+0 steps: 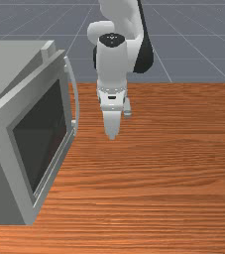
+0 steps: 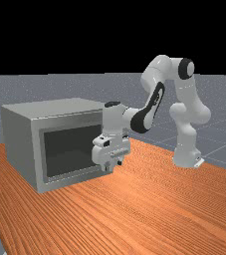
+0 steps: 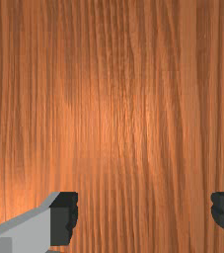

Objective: Open the microwave

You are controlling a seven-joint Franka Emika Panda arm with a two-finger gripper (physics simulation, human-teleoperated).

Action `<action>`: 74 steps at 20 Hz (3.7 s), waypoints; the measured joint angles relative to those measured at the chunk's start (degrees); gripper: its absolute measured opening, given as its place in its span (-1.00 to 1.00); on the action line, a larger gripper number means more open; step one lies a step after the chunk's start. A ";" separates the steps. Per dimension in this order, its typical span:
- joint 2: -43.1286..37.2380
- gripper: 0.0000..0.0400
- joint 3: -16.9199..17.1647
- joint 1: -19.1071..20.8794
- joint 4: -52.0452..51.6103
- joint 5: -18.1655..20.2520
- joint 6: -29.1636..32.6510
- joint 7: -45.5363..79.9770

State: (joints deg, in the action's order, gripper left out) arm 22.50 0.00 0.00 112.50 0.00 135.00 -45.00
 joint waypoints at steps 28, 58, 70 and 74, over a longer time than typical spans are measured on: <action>-9.15 -1.00 12.53 -4.48 -5.17 5.36 -22.81 91.35; -9.21 -1.00 13.02 -4.93 -5.05 5.50 -22.90 91.26; -9.21 -1.00 13.22 -5.13 -5.02 5.52 -22.90 91.22; -9.20 -1.00 13.30 -5.21 -5.02 5.51 -22.91 91.22</action>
State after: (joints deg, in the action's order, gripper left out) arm 13.30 13.30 -5.21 107.48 5.51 112.09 46.22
